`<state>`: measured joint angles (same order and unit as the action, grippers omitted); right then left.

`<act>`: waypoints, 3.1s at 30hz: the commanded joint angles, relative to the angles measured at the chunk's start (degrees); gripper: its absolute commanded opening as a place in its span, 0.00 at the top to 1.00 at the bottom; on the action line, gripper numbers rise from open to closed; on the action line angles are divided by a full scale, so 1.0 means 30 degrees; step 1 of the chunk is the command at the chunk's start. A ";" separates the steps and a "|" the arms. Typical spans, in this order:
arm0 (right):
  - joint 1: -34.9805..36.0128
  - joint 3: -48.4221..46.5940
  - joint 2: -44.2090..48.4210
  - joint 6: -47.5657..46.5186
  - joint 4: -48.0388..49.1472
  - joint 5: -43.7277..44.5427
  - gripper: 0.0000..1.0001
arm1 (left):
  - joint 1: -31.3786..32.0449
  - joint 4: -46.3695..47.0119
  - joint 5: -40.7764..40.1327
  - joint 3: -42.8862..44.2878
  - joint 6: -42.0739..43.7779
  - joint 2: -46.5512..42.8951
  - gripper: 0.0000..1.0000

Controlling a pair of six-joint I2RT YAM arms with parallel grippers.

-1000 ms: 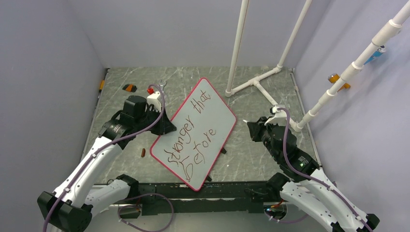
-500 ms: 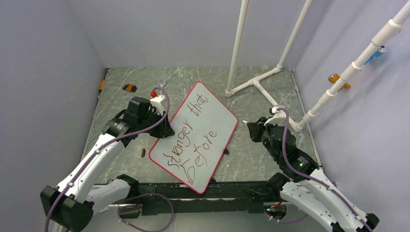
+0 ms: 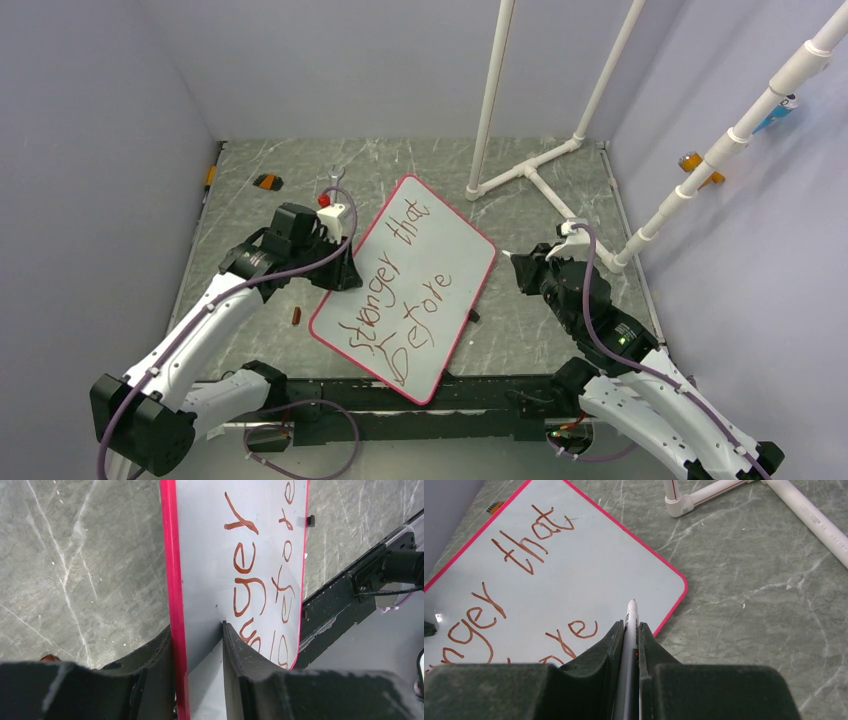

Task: Write a sentence on the whiteboard
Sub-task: Write a sentence on the whiteboard, then close the whiteboard marker at the center of the board.

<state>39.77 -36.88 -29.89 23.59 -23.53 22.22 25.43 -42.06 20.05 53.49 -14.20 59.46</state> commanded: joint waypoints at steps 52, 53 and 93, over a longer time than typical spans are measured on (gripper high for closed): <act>-0.0073 -0.0414 -0.0178 -0.0383 0.0103 0.0553 1.00 | -0.2762 -0.3439 -0.8433 0.0617 -0.0880 -0.3862 0.49; -0.0076 -0.0420 -0.0244 -0.0345 0.0112 0.0459 1.00 | -0.3456 -0.3538 -0.8606 0.0272 -0.0891 -0.4031 0.50; -0.0068 -0.0179 0.0149 -0.0511 0.0338 -0.0153 1.00 | -0.9192 0.4486 -0.7072 -0.8569 -0.7703 0.0379 0.55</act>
<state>39.77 -36.80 -29.87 22.70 -23.99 22.00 -3.22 -32.10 -1.74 28.03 -35.66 61.19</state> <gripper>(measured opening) 0.147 0.459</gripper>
